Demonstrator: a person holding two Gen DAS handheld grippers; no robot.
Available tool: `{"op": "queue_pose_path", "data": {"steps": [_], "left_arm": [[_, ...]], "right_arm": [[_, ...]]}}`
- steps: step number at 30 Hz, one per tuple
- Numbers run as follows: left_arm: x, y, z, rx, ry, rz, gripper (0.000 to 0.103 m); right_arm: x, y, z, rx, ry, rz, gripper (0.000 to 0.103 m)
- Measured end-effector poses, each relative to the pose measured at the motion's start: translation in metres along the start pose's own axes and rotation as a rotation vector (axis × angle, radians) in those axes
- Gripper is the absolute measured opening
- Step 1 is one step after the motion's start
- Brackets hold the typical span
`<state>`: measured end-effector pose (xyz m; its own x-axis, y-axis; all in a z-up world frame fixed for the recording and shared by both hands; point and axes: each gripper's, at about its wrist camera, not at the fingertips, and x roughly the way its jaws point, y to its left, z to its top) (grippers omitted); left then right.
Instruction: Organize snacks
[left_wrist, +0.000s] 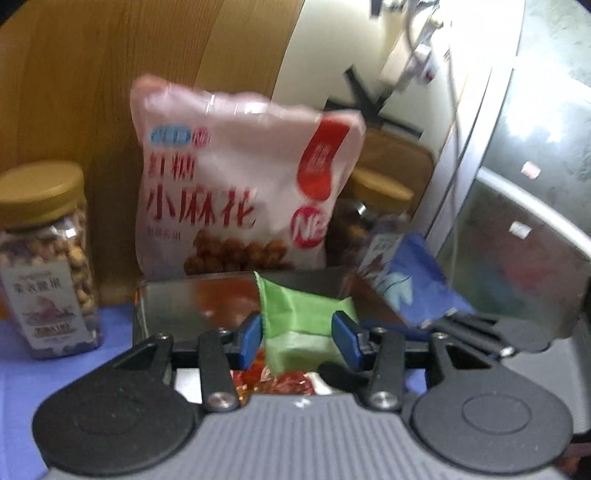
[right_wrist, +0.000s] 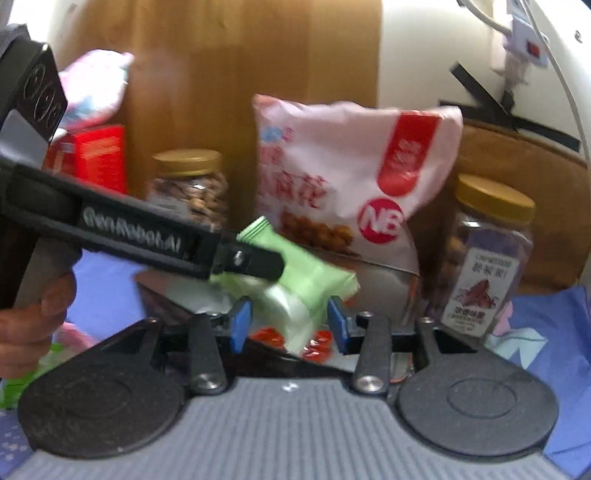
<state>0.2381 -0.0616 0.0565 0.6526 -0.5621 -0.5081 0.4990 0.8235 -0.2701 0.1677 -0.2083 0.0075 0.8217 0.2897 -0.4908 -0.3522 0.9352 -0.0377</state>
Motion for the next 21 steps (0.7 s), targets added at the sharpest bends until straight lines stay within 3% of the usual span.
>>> {"op": "queue_pose_path", "data": {"steps": [1, 5, 8, 12, 18, 21], "left_arm": [[0.004, 0.001, -0.003, 0.009, 0.006, 0.016, 0.044], [-0.007, -0.001, -0.012, 0.050, -0.012, 0.040, 0.051], [-0.035, -0.005, -0.013, 0.083, -0.038, 0.012, 0.052], [-0.067, -0.010, -0.014, 0.130, -0.086, -0.018, 0.052], [-0.090, -0.005, 0.002, 0.087, -0.127, -0.097, 0.052], [-0.096, -0.002, 0.004, 0.065, -0.136, -0.111, 0.056]], "right_arm": [[0.000, 0.000, -0.001, 0.007, 0.003, -0.022, 0.060], [-0.024, 0.002, -0.009, 0.089, -0.028, -0.080, 0.062], [-0.049, 0.005, -0.021, 0.180, -0.044, -0.068, 0.064], [-0.072, 0.016, -0.043, 0.285, 0.022, -0.018, 0.064], [-0.078, 0.067, -0.060, 0.214, 0.163, 0.108, 0.089], [-0.064, 0.095, -0.064, 0.094, 0.211, 0.097, 0.096]]}}
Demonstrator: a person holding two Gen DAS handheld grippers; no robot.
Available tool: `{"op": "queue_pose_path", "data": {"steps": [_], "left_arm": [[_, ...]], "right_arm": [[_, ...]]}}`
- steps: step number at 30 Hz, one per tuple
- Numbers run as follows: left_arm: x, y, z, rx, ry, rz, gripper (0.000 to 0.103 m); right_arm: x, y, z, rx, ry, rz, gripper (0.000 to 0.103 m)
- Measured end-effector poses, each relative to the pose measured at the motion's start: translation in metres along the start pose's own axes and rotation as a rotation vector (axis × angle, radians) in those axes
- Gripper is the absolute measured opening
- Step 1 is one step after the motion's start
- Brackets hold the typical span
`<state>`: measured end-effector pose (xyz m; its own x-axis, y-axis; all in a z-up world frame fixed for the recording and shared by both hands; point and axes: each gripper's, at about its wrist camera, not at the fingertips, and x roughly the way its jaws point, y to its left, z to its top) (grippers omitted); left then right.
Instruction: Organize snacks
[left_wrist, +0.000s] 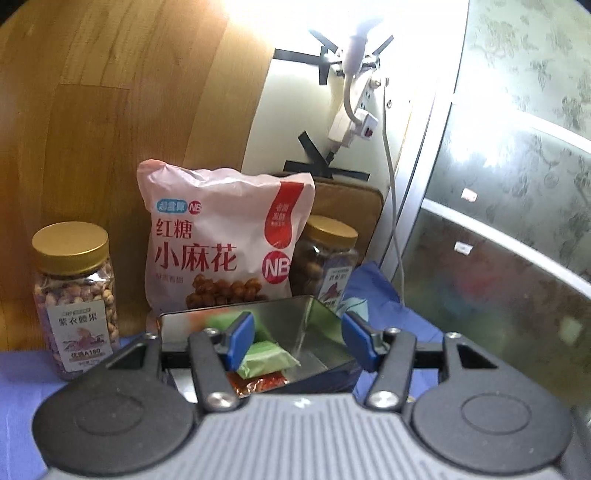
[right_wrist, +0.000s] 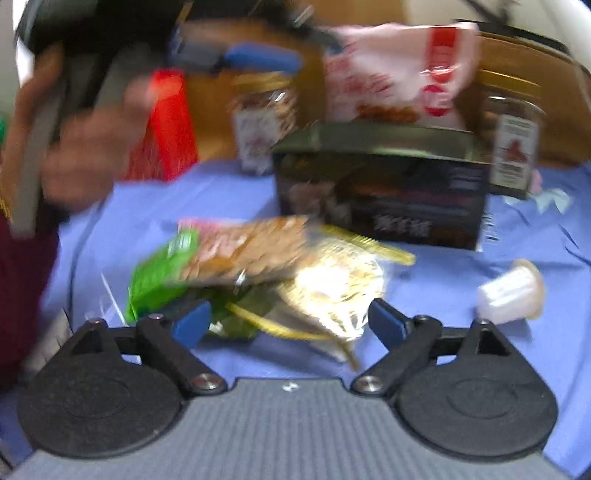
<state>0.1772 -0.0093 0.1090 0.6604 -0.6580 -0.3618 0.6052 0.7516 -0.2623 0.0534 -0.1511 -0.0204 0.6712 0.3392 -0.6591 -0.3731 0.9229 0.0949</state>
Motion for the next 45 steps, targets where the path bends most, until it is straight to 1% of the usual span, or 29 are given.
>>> {"op": "queue_pose_path", "data": {"steps": [3, 4, 6, 7, 8, 11, 13, 15, 18, 19, 20, 21, 22, 23, 24, 26, 29, 30, 31, 33, 35, 36, 37, 38, 39, 40, 41, 43, 45], "left_arm": [[-0.002, 0.001, 0.000, -0.010, -0.001, 0.008, 0.056], [-0.002, 0.001, -0.001, -0.011, 0.000, 0.011, 0.056], [0.000, 0.002, -0.002, -0.007, 0.007, 0.017, 0.056], [0.002, 0.001, -0.003, 0.000, 0.012, 0.021, 0.056], [0.003, 0.001, -0.004, 0.008, 0.017, 0.028, 0.056], [0.009, -0.002, -0.008, 0.035, 0.030, 0.065, 0.056], [0.011, -0.001, -0.010, 0.036, 0.035, 0.072, 0.056], [0.012, 0.001, -0.010, 0.010, 0.052, 0.088, 0.056], [0.009, 0.000, -0.015, -0.018, 0.096, 0.095, 0.056], [0.007, -0.002, -0.019, -0.016, 0.115, 0.095, 0.056], [0.004, -0.005, -0.024, -0.007, 0.134, 0.094, 0.056], [0.001, -0.010, -0.031, 0.004, 0.157, 0.093, 0.056], [-0.002, -0.013, -0.038, 0.008, 0.181, 0.090, 0.056], [-0.005, -0.017, -0.046, 0.001, 0.213, 0.076, 0.056], [-0.006, -0.021, -0.054, -0.006, 0.244, 0.053, 0.056], [-0.005, -0.031, -0.070, -0.015, 0.303, 0.000, 0.056], [0.008, -0.050, -0.090, -0.024, 0.357, -0.026, 0.056], [0.015, -0.055, -0.095, -0.028, 0.376, -0.024, 0.058], [0.025, -0.059, -0.100, -0.037, 0.399, -0.011, 0.061], [0.044, -0.066, -0.107, -0.059, 0.440, 0.011, 0.062], [0.061, -0.069, -0.112, -0.067, 0.465, 0.037, 0.065], [0.068, -0.069, -0.114, -0.076, 0.466, 0.049, 0.069], [0.072, -0.068, -0.114, -0.091, 0.458, 0.050, 0.070], [0.075, -0.069, -0.115, -0.098, 0.449, 0.049, 0.067], [0.076, -0.071, -0.115, -0.100, 0.448, 0.051, 0.062], [0.074, -0.073, -0.114, -0.097, 0.444, 0.068, 0.058], [0.070, -0.075, -0.114, -0.091, 0.444, 0.086, 0.058], [0.052, -0.082, -0.105, -0.085, 0.430, 0.096, 0.057], [0.029, -0.096, -0.087, -0.008, 0.354, 0.101, 0.057]], "right_arm": [[0.011, 0.019, -0.003, -0.124, -0.003, -0.082, 0.097], [0.014, 0.023, -0.004, -0.165, 0.003, -0.109, 0.093], [0.013, 0.023, -0.004, -0.207, 0.005, -0.158, 0.069], [0.012, 0.020, -0.004, -0.233, 0.014, -0.209, 0.054], [0.011, 0.017, -0.005, -0.254, 0.020, -0.237, 0.046], [0.006, 0.003, -0.012, -0.273, 0.019, -0.300, 0.039], [0.000, -0.008, -0.019, -0.269, 0.007, -0.344, 0.037], [-0.010, -0.016, -0.025, -0.246, -0.007, -0.352, 0.036], [-0.019, -0.017, -0.034, -0.296, 0.001, -0.332, 0.039], [-0.021, -0.016, -0.037, -0.320, 0.009, -0.318, 0.043], [-0.023, -0.015, -0.039, -0.338, 0.006, -0.307, 0.056], [-0.027, -0.017, -0.042, -0.340, 0.000, -0.282, 0.064], [-0.033, -0.017, -0.043, -0.331, -0.001, -0.249, 0.076], [-0.039, -0.020, -0.044, -0.320, 0.000, -0.206, 0.081], [-0.046, -0.024, -0.047, -0.312, -0.004, -0.168, 0.081], [-0.054, -0.031, -0.049, -0.293, -0.013, -0.149, 0.083], [-0.061, -0.050, -0.049, -0.190, -0.027, -0.113, 0.083], [-0.060, -0.058, -0.047, -0.146, -0.029, -0.105, 0.083], [-0.057, -0.064, -0.044, -0.119, -0.028, -0.093, 0.083], [-0.050, -0.073, -0.040, -0.090, -0.021, -0.044, 0.083], [-0.039, -0.079, -0.037, -0.089, -0.012, 0.007, 0.083], [-0.035, -0.081, -0.036, -0.093, -0.007, 0.023, 0.083], [-0.029, -0.082, -0.035, -0.095, -0.002, 0.036, 0.082], [-0.022, -0.083, -0.034, -0.091, 0.009, 0.054, 0.070], [-0.017, -0.085, -0.034, -0.084, 0.019, 0.075, 0.063], [-0.017, -0.083, -0.034, -0.087, -0.005, 0.067, 0.059], [-0.018, -0.082, -0.033, -0.093, -0.007, 0.057, 0.054], [-0.030, -0.082, -0.030, -0.078, -0.032, 0.083, 0.054], [-0.050, -0.079, -0.025, -0.090, -0.113, 0.105, 0.054]]}}
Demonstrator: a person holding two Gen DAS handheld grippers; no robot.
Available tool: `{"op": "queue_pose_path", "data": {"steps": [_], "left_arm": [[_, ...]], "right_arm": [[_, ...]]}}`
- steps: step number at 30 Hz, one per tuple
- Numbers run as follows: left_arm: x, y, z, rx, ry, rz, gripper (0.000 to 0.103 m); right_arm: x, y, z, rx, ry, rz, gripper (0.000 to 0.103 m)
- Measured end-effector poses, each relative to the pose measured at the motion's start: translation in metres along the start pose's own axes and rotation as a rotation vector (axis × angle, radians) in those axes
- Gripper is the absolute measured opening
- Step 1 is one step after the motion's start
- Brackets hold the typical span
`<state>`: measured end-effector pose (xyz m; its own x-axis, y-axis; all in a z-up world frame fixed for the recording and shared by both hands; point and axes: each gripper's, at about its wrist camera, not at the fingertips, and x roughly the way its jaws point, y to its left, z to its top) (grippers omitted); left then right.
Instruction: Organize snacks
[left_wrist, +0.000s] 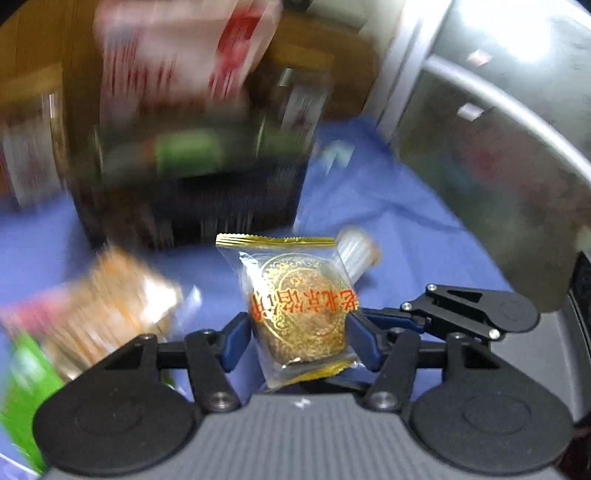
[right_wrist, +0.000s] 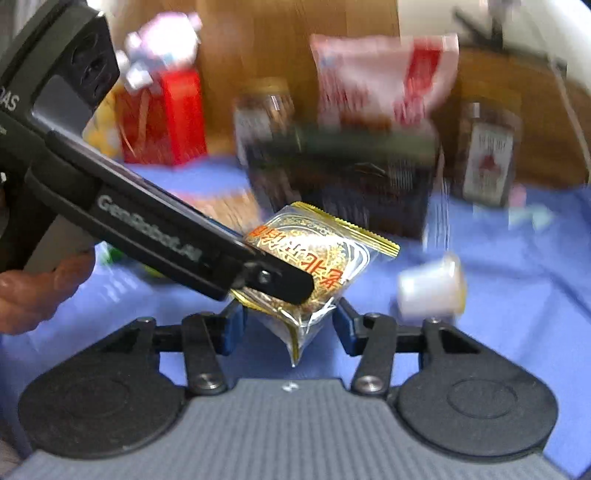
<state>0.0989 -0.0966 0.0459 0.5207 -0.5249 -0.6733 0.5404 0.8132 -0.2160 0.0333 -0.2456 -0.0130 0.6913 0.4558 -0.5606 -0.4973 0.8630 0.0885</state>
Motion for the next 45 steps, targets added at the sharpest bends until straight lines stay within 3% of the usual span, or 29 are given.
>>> {"op": "queue_pose_path", "data": {"steps": [4, 6, 9, 14, 17, 20, 25, 29, 33, 34, 36, 38, 40, 45], "left_arm": [[-0.033, 0.002, 0.035, 0.056, -0.156, 0.059, 0.058], [-0.032, 0.021, 0.058, 0.021, -0.180, 0.079, 0.057], [-0.009, 0.061, 0.090, -0.091, -0.141, 0.103, 0.058], [0.029, 0.102, 0.109, -0.142, -0.077, 0.185, 0.058], [0.040, 0.116, 0.110, -0.162, -0.066, 0.202, 0.064], [0.047, 0.115, 0.107, -0.133, -0.055, 0.245, 0.067], [0.009, 0.100, 0.084, -0.094, -0.114, 0.203, 0.067], [-0.026, 0.100, 0.042, -0.119, -0.132, 0.175, 0.072], [-0.039, 0.113, 0.000, -0.253, -0.090, 0.145, 0.074], [-0.043, 0.113, -0.009, -0.280, -0.088, 0.126, 0.074], [-0.049, 0.112, -0.025, -0.314, -0.091, 0.103, 0.074], [-0.053, 0.109, -0.036, -0.320, -0.089, 0.103, 0.074], [-0.051, 0.104, -0.042, -0.318, -0.074, 0.119, 0.074], [-0.049, 0.090, -0.062, -0.292, -0.037, 0.165, 0.074]], "right_arm": [[-0.010, -0.007, 0.041, 0.012, -0.159, 0.025, 0.054], [0.006, -0.013, 0.064, 0.011, -0.193, 0.031, 0.054], [0.046, -0.021, 0.088, 0.014, -0.173, 0.039, 0.054], [0.112, -0.026, 0.106, 0.012, -0.087, 0.040, 0.055], [0.125, -0.028, 0.106, 0.030, -0.095, 0.055, 0.073], [0.119, -0.023, 0.104, 0.005, -0.123, 0.007, 0.074], [0.077, -0.022, 0.093, 0.058, -0.170, 0.024, 0.074], [0.048, -0.026, 0.061, 0.237, -0.155, 0.125, 0.074], [0.061, -0.038, 0.040, 0.443, -0.057, 0.197, 0.074], [0.065, -0.038, 0.039, 0.466, -0.037, 0.216, 0.073], [0.072, -0.035, 0.037, 0.495, 0.016, 0.241, 0.051], [0.077, -0.031, 0.036, 0.515, 0.062, 0.242, 0.018], [0.070, -0.027, 0.030, 0.537, 0.066, 0.249, 0.002], [0.034, -0.019, 0.010, 0.532, 0.025, 0.219, 0.003]]}}
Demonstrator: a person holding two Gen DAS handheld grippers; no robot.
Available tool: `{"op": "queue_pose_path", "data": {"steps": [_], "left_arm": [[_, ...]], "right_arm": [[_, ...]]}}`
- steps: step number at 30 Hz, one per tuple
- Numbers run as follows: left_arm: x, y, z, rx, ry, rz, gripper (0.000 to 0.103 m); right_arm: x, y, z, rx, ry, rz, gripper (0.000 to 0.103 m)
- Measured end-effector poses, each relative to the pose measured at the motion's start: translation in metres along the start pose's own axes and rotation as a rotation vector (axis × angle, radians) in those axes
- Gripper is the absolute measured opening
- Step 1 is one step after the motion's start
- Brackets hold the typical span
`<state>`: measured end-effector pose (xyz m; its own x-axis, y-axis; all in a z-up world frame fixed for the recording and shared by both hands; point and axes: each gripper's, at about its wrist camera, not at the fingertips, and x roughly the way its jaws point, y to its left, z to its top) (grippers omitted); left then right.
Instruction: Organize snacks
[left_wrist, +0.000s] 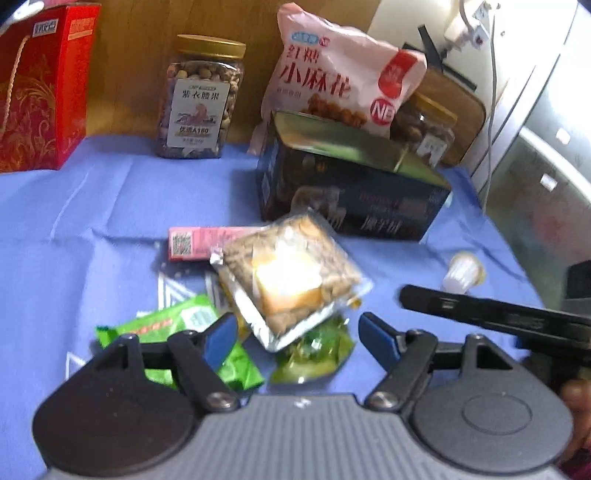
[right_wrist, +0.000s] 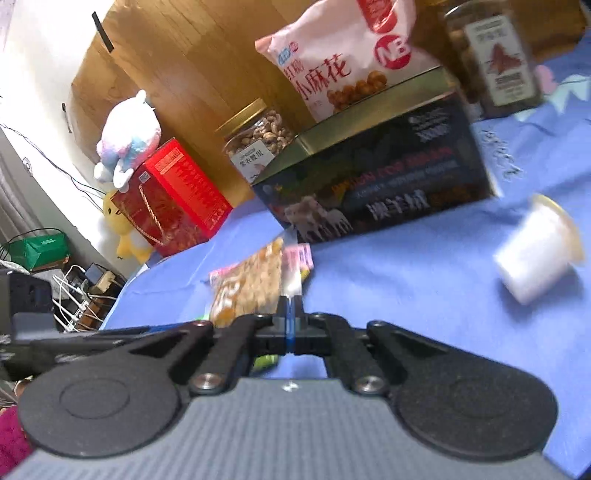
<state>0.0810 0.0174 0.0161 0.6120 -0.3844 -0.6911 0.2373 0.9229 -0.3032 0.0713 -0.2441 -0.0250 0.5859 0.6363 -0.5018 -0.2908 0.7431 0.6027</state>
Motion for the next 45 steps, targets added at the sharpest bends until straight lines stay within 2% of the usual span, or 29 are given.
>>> {"op": "queue_pose_path", "data": {"steps": [3, 4, 6, 7, 9, 10, 11, 12, 14, 16, 19, 21, 24, 25, 27, 30, 31, 32, 34, 37, 41, 45], "left_arm": [[-0.004, -0.002, -0.004, -0.013, -0.006, -0.011, 0.074], [-0.007, -0.002, -0.004, -0.021, -0.013, -0.016, 0.074], [-0.015, -0.004, -0.005, -0.017, -0.036, -0.003, 0.074], [-0.019, -0.005, -0.006, -0.012, -0.047, 0.011, 0.074], [-0.024, -0.005, -0.005, -0.002, -0.056, 0.034, 0.074], [-0.026, -0.005, -0.005, -0.002, -0.057, 0.042, 0.074], [-0.027, -0.004, -0.005, -0.002, -0.055, 0.048, 0.074], [-0.027, -0.003, -0.005, -0.004, -0.053, 0.056, 0.074], [-0.027, -0.001, -0.006, -0.007, -0.044, 0.066, 0.074], [-0.026, -0.001, -0.008, -0.007, -0.030, 0.063, 0.074], [-0.025, -0.012, -0.011, 0.033, -0.019, 0.053, 0.074], [-0.020, -0.029, -0.014, 0.096, -0.012, 0.059, 0.074], [-0.009, -0.054, -0.018, 0.190, -0.005, 0.126, 0.074], [-0.006, -0.061, -0.020, 0.212, -0.001, 0.144, 0.074], [0.000, -0.071, -0.023, 0.243, 0.012, 0.168, 0.074], [0.006, -0.077, -0.027, 0.256, 0.039, 0.190, 0.074], [0.007, -0.077, -0.028, 0.253, 0.047, 0.193, 0.074], [0.008, -0.076, -0.028, 0.250, 0.054, 0.197, 0.074], [0.009, -0.077, -0.030, 0.248, 0.058, 0.208, 0.074], [0.009, -0.075, -0.030, 0.244, 0.065, 0.215, 0.074], [0.011, -0.071, -0.029, 0.229, 0.074, 0.219, 0.077], [0.013, -0.069, -0.028, 0.225, 0.079, 0.221, 0.077]], "right_arm": [[-0.007, -0.004, 0.000, 0.036, -0.031, -0.008, 0.009], [-0.004, -0.006, 0.005, 0.071, -0.041, -0.005, 0.015], [0.001, -0.015, 0.014, 0.137, -0.052, 0.018, 0.039], [0.006, -0.017, 0.019, 0.160, -0.055, 0.019, 0.055], [0.022, -0.019, 0.026, 0.186, -0.034, 0.030, 0.056], [0.032, -0.018, 0.028, 0.186, -0.008, 0.046, 0.052], [0.039, -0.016, 0.028, 0.179, 0.016, 0.055, 0.033], [0.045, -0.012, 0.027, 0.164, 0.041, 0.060, 0.020], [0.047, -0.006, 0.020, 0.137, 0.061, 0.049, 0.018], [0.031, -0.004, 0.010, 0.104, 0.040, 0.044, 0.003], [-0.010, -0.006, -0.010, 0.065, -0.016, -0.021, 0.003], [-0.037, -0.010, -0.027, 0.040, -0.040, -0.075, 0.003], [-0.070, -0.014, -0.044, 0.030, -0.073, -0.154, 0.004], [-0.075, -0.014, -0.049, 0.034, -0.077, -0.173, 0.008], [-0.082, -0.014, -0.056, 0.024, -0.075, -0.206, 0.008], [-0.088, -0.009, -0.063, -0.032, -0.085, -0.263, 0.020], [-0.089, -0.006, -0.065, -0.061, -0.089, -0.271, 0.033], [-0.091, -0.007, -0.067, -0.087, -0.092, -0.265, 0.050], [-0.090, -0.001, -0.070, -0.145, -0.101, -0.244, 0.061], [-0.081, 0.007, -0.070, -0.225, -0.090, -0.250, 0.062], [-0.058, 0.020, -0.072, -0.393, -0.032, -0.319, 0.073], [-0.042, 0.024, -0.076, -0.522, 0.002, -0.367, 0.074]]}}
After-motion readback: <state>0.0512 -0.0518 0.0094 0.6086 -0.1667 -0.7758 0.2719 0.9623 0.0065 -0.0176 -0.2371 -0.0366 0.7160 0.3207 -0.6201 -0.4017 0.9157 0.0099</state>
